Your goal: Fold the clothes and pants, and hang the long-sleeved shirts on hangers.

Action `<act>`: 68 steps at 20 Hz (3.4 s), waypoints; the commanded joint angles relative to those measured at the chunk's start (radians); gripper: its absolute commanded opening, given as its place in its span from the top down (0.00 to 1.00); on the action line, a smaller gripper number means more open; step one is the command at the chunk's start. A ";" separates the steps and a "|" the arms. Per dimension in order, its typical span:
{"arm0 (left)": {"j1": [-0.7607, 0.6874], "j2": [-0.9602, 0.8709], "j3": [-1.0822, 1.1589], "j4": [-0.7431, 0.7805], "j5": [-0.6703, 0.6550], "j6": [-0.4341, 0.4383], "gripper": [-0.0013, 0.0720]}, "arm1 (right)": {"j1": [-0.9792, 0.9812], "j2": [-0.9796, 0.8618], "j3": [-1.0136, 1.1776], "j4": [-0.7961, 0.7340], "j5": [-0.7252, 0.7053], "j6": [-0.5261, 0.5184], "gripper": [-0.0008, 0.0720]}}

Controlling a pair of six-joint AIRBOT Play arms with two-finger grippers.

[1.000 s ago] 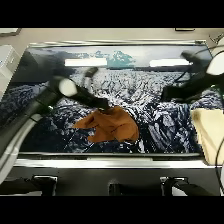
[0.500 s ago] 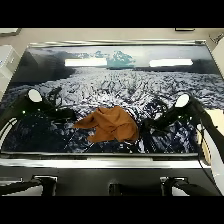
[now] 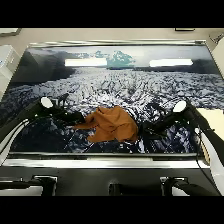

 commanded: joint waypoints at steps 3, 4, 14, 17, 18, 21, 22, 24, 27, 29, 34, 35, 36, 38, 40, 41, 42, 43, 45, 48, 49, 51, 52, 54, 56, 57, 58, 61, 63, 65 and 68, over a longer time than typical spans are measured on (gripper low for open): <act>-0.026 -0.027 -0.003 -0.030 0.013 0.001 0.79 | 0.001 -0.001 -0.005 0.012 -0.065 -0.007 0.01; -0.026 -0.027 -0.003 -0.047 0.013 0.002 0.95 | 0.001 -0.001 -0.007 0.011 -0.092 -0.006 0.01; -0.027 0.020 -0.003 -0.061 0.006 0.024 0.95 | 0.050 -0.171 -0.035 0.244 -0.216 -0.015 0.10; -0.026 0.043 -0.003 -0.061 0.003 0.024 0.95 | 0.112 -0.179 -0.033 0.246 -0.277 0.006 0.79; -0.023 0.051 0.000 -0.061 0.003 0.024 0.95 | 0.109 -0.177 -0.026 0.246 -0.261 0.005 0.93; 0.010 0.107 0.072 -0.060 0.003 0.053 0.95 | 0.035 -0.121 0.078 0.156 -0.190 -0.008 0.94; 0.026 0.135 0.121 -0.060 0.005 0.070 0.95 | 0.001 -0.086 0.143 0.116 -0.178 -0.008 0.94; 0.059 0.208 0.266 -0.061 0.012 0.124 0.95 | -0.076 0.002 0.329 0.077 -0.175 -0.013 0.94; 0.073 0.341 0.518 -0.062 0.076 0.162 0.95 | -0.141 0.148 0.696 0.071 -0.193 -0.146 0.94; 0.068 0.443 0.658 -0.061 0.187 0.162 0.95 | -0.145 0.243 0.882 0.026 -0.225 -0.235 0.94; 0.068 0.670 0.743 -0.061 0.376 0.157 0.95 | -0.145 0.465 0.987 -0.022 -0.286 -0.215 0.94; 0.068 0.702 0.743 -0.061 0.376 0.156 0.95 | -0.145 0.492 0.987 -0.036 -0.292 -0.199 0.94; 0.068 0.724 0.743 -0.061 0.383 0.142 0.95 | -0.145 0.513 0.987 -0.057 -0.301 -0.180 0.94; 0.068 0.760 0.743 -0.062 0.438 0.114 0.95 | -0.145 0.544 0.988 -0.098 -0.322 -0.146 0.94; 0.068 0.785 0.743 -0.061 0.511 0.108 0.95 | -0.145 0.559 0.988 -0.130 -0.322 -0.125 0.94; 0.068 0.790 0.744 -0.061 0.538 0.108 0.95 | -0.145 0.561 0.988 -0.141 -0.312 -0.108 0.94; 0.068 0.791 0.747 -0.062 0.553 0.108 0.95 | -0.145 0.561 0.987 -0.146 -0.298 -0.089 0.94; 0.068 0.788 0.747 -0.061 0.561 0.108 0.95 | -0.145 0.558 0.987 -0.153 -0.280 -0.080 0.94; 0.068 0.757 0.746 -0.056 0.553 0.108 0.95 | -0.145 0.529 0.987 -0.167 -0.203 -0.034 0.94; 0.068 0.627 0.745 0.056 0.462 0.108 0.95 | -0.145 0.406 0.953 -0.167 0.090 0.057 0.94; 0.068 0.556 0.738 0.101 0.419 0.105 0.95 | -0.144 0.350 0.914 -0.167 0.188 0.100 0.94; 0.068 0.396 0.713 0.132 0.339 0.105 0.95 | -0.144 0.230 0.773 -0.175 0.255 0.128 0.94; 0.068 0.310 0.700 0.131 0.315 0.105 0.95 | -0.144 0.176 0.695 -0.179 0.198 0.127 0.94; 0.068 0.127 0.690 0.130 0.283 0.098 0.95 | -0.145 0.055 0.566 -0.127 0.002 0.138 0.93; 0.066 -0.008 0.691 0.092 0.269 -0.049 0.95 | -0.144 -0.074 0.525 0.003 -0.157 0.140 0.93; 0.062 -0.063 0.690 0.059 0.259 -0.107 0.95 | -0.145 -0.137 0.525 0.064 -0.211 0.140 0.93; 0.056 -0.106 0.691 0.038 0.242 -0.140 0.95 | -0.145 -0.186 0.525 0.111 -0.250 0.139 0.93; 0.032 -0.196 0.691 0.021 0.156 -0.155 0.95 | -0.144 -0.298 0.525 0.192 -0.314 0.140 0.93; 0.023 -0.228 0.691 0.021 0.076 -0.155 0.94 | -0.144 -0.339 0.525 0.210 -0.337 0.140 0.93; 0.024 -0.237 0.691 0.021 0.009 -0.156 0.71 | -0.145 -0.348 0.525 0.208 -0.361 0.139 0.93; 0.089 -0.209 0.711 0.021 -0.148 -0.147 0.08 | -0.194 -0.331 0.577 0.194 -0.307 0.121 0.10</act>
